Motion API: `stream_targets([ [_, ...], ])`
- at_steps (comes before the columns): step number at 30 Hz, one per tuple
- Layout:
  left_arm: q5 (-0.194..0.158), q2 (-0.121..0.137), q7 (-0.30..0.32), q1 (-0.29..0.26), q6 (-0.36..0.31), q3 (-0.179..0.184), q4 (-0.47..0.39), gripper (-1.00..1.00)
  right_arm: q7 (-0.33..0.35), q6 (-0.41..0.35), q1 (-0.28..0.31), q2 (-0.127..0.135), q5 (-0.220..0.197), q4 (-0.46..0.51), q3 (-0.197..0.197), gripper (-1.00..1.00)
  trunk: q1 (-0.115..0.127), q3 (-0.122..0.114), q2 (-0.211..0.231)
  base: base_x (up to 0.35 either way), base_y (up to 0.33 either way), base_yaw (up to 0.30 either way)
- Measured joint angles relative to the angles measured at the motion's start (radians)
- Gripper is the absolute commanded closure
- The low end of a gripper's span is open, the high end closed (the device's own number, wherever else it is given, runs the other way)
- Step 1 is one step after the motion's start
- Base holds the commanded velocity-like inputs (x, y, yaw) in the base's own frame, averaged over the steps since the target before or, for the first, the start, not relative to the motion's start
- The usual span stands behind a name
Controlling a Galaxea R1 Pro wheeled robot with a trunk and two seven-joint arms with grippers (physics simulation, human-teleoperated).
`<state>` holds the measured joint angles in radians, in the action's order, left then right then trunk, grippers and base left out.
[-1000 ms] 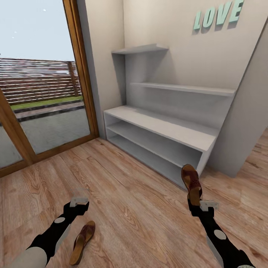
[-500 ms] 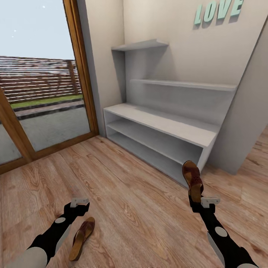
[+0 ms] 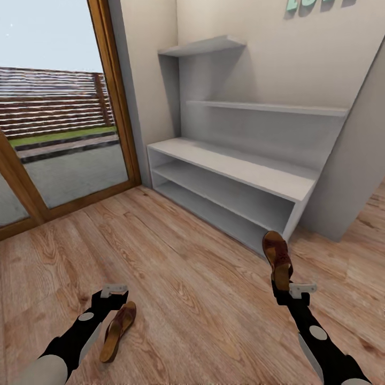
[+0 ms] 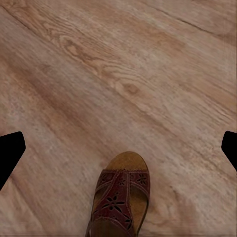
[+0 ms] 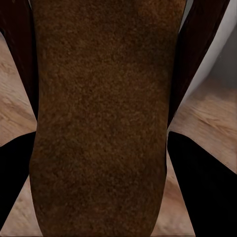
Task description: Pick up the two gym shoes and the two sandals from the corridor floor and place them onto the hallstand (shoe rack) in the corridor, making sure they are on the rack and not on the floor. Arrange them so the two gym shoes are next to each other and the two sandals are next to each other.
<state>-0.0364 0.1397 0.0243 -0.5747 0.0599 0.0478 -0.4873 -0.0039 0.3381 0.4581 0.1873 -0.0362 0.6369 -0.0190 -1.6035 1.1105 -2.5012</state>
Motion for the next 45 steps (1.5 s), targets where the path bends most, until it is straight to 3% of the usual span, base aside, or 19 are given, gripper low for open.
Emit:
stream_targets([
  [8, 0.002, -0.001, 0.0, 0.0, 0.003, 0.004, 0.0, -1.0, 0.005, 0.0, 0.0, 0.017, -0.003, 0.044, -0.022, 1.0, -0.003, 0.029, -0.002, 0.0, 0.0, 0.0],
  [13, 0.002, -0.001, -0.001, 0.0, 0.004, 0.005, -0.001, -1.0, 0.042, -0.012, 0.0, 0.013, -0.001, 0.197, -0.027, 1.0, -0.003, 0.029, -0.002, 0.0, 0.0, 0.0],
  [14, 0.002, -0.001, -0.001, 0.0, 0.004, 0.005, -0.001, -1.0, 0.088, -0.044, 0.0, 0.011, 0.001, 0.255, -0.025, 1.0, -0.003, 0.029, -0.002, 0.0, 0.0, 0.0],
  [15, 0.002, 0.0, -0.001, 0.0, 0.004, 0.005, -0.001, -1.0, 0.168, -0.136, 0.0, 0.01, 0.0, 0.317, -0.025, 1.0, -0.003, 0.029, -0.002, 0.0, 0.0, 0.0],
  [17, 0.002, 0.0, -0.001, 0.0, 0.004, 0.005, -0.001, -1.0, 0.23, -0.224, 0.0, 0.008, -0.002, 0.355, -0.026, 1.0, -0.003, 0.029, -0.002, 0.0, 0.0, 0.0],
  [19, 0.002, 0.0, -0.002, 0.0, 0.004, 0.005, -0.001, -1.0, 0.364, -0.403, 0.001, 0.007, -0.002, 0.421, -0.027, 1.0, -0.003, 0.029, -0.002, 0.0, 0.0, 0.0],
  [22, 0.002, 0.0, -0.003, 0.0, 0.004, 0.005, -0.001, -1.0, 0.513, -0.606, 0.0, 0.008, -0.005, 0.506, -0.03, 1.0, -0.003, 0.029, -0.002, 0.0, 0.0, 0.0],
  [27, 0.002, -0.001, -0.006, 0.0, 0.004, 0.005, 0.0, -1.0, 0.604, -0.785, 0.0, 0.008, -0.011, 0.7, -0.031, 1.0, -0.003, 0.029, -0.002, 0.0, 0.0, 0.0],
  [31, 0.002, -0.002, -0.007, 0.0, 0.005, 0.005, 0.0, -1.0, 0.616, -0.827, 0.0, -0.002, -0.009, 0.784, -0.029, 1.0, -0.003, 0.029, -0.002, 0.0, 0.0, 0.0],
  [35, 0.002, -0.002, -0.007, 0.0, 0.006, 0.004, 0.0, -1.0, 0.619, -0.843, 0.0, -0.061, -0.043, 0.811, -0.028, 1.0, -0.003, 0.029, -0.002, 0.0, 0.0, 0.0],
  [36, 0.002, -0.001, -0.007, 0.0, 0.006, 0.003, -0.001, -1.0, 0.621, -0.846, 0.0, -0.092, -0.057, 0.808, -0.027, 1.0, -0.003, 0.029, -0.002, 0.0, 0.0, 0.0],
  [40, 0.002, -0.001, -0.007, 0.0, 0.006, 0.001, -0.001, -1.0, 0.621, -0.842, 0.0, -0.111, -0.054, 0.807, -0.022, 1.0, -0.003, 0.029, -0.002, 0.0, 0.0, 0.0],
  [41, 0.002, -0.001, -0.007, 0.0, 0.006, -0.001, -0.001, -1.0, 0.621, -0.843, 0.0, -0.126, -0.056, 0.806, -0.02, 1.0, -0.003, 0.029, -0.002, 0.0, 0.0, 0.0],
  [45, 0.002, 0.002, -0.008, 0.0, 0.006, -0.005, -0.001, -1.0, 0.621, -0.842, 0.0, -0.132, -0.054, 0.806, -0.02, 1.0, -0.003, 0.029, -0.002, 0.0, 0.0, 0.0],
])
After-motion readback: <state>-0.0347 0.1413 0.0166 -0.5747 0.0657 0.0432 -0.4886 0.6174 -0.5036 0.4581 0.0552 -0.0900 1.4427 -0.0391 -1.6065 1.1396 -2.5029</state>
